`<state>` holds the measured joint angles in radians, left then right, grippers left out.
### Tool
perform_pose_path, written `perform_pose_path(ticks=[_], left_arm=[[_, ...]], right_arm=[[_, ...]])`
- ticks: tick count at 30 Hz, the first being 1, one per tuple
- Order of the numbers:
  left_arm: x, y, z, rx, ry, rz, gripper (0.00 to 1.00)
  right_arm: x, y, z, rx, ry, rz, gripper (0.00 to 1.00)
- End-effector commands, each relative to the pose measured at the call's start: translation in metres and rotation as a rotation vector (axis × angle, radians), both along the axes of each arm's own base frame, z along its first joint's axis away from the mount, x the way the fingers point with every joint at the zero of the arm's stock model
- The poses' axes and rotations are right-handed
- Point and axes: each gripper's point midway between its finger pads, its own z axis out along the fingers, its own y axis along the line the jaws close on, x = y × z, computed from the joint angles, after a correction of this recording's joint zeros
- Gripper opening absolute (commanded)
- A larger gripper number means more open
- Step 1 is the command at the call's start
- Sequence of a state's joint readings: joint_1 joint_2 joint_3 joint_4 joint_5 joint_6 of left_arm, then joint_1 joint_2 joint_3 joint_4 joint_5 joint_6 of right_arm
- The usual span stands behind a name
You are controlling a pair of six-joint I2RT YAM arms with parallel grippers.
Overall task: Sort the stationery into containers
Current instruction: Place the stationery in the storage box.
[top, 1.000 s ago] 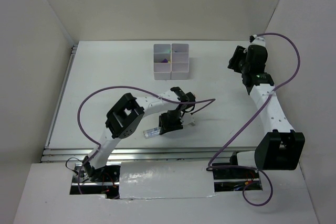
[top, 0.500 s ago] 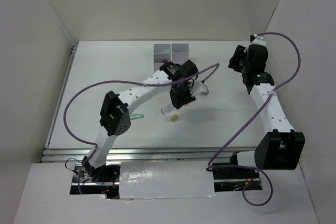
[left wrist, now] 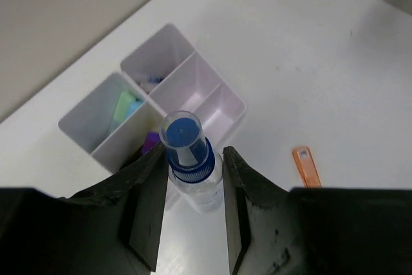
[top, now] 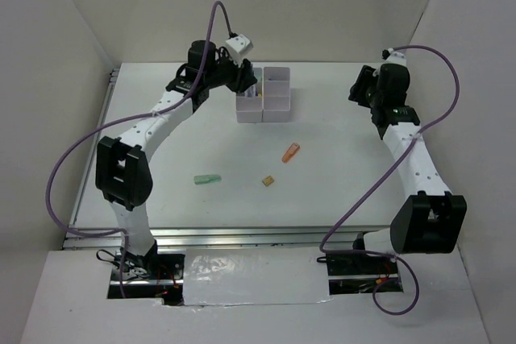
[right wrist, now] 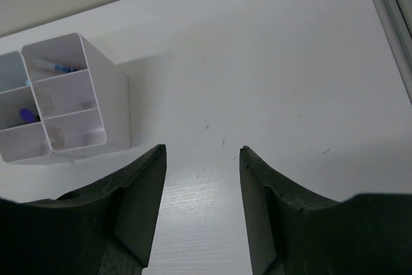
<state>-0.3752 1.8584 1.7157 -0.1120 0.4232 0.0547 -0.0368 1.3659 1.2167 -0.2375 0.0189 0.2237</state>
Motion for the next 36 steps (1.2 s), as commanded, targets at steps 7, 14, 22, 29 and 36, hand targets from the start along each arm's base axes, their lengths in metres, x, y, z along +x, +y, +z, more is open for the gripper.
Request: perform_pose_path(ticks=[7,14,22,29,36], left_arm=[[0.046,-0.043,0.059,-0.208,-0.387,-0.104,0.0],[0.077,-0.062,0.032,-0.215,-0.394,-0.128,0.0],[0.09,-0.075,0.009,-0.197,-0.401,-0.121,0.0],[0.1,-0.078,-0.016,-0.17,-0.384,-0.112,0.0],[0.106,-0.079,-0.033,-0.145,-0.378,-0.105,0.11]], right_arm=[[0.019,0.012,0.01,-0.025,-0.024,0.042,0.57],[0.023,0.027,-0.011,-0.044,0.005,0.093,0.57],[0.032,0.034,-0.015,-0.059,0.011,0.113,0.57],[0.034,0.042,-0.02,-0.072,0.022,0.139,0.57],[0.035,0.055,-0.02,-0.077,0.021,0.189,0.58]])
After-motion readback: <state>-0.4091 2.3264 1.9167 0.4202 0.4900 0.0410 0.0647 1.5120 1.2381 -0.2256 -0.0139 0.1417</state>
